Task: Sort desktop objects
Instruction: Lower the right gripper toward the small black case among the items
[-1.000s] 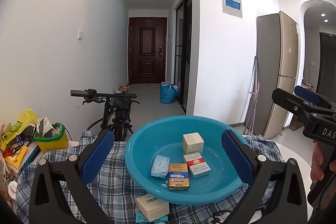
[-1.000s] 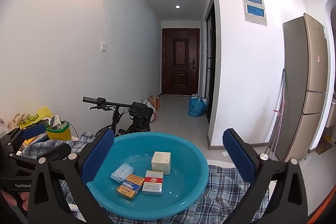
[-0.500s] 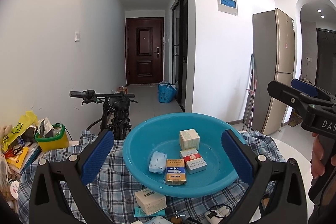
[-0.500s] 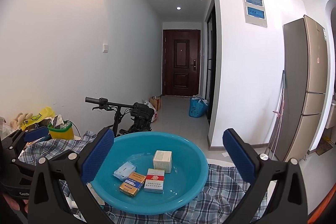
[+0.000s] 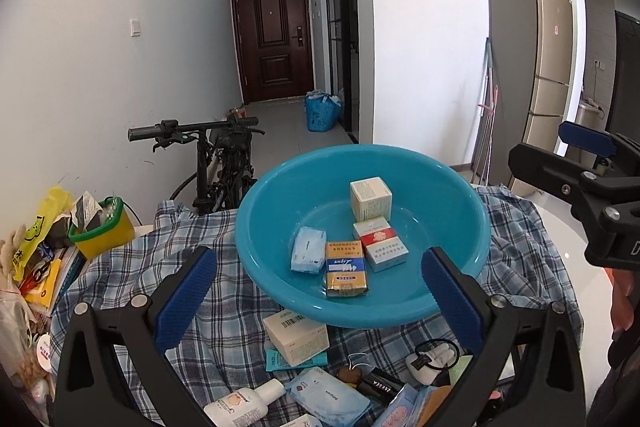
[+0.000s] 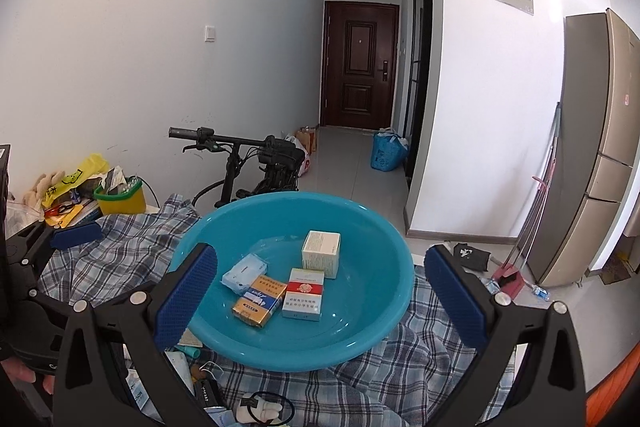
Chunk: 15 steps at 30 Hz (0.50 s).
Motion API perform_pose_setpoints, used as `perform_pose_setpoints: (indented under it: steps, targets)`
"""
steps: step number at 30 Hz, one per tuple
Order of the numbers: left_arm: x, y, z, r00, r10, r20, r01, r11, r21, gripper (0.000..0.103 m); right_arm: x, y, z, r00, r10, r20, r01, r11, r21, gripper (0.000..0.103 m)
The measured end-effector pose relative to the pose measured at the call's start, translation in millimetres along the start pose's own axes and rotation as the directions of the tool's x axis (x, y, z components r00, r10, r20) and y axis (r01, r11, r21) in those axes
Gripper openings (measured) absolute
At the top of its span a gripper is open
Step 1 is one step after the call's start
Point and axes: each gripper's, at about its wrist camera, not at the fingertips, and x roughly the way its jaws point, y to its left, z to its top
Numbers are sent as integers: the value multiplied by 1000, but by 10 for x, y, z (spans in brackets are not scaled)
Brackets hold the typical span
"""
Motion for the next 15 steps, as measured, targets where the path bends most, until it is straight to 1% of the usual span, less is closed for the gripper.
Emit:
perform_pose_setpoints:
  steps: [4,7,10,12,13,14,15]
  targets:
    - [195,-5,-73,997,-19,-74,19,1000,1,103,89,11,-43,997,29,-66,-30,1000,-10,103]
    - [327,24,-122,990,-38,-133,37,999,-13,103,156,5,-76,993,46,-111,-47,999,-5,103]
    - [384,60,-144,985,-45,-164,41,999,-30,103,259,27,-128,980,68,-185,-71,997,-10,103]
    - [411,74,-155,983,-44,-179,39,999,-30,103,347,94,-188,963,81,-255,-97,994,-49,103]
    - [422,75,-157,981,-47,-188,43,999,-25,103,382,130,-224,951,111,-288,-135,989,-66,103]
    - [430,72,-156,979,-56,-194,54,998,-17,103,436,193,-279,929,161,-334,-198,977,-82,103]
    - [431,73,-155,978,-64,-197,63,998,-9,103,466,229,-316,914,182,-363,-230,969,-92,103]
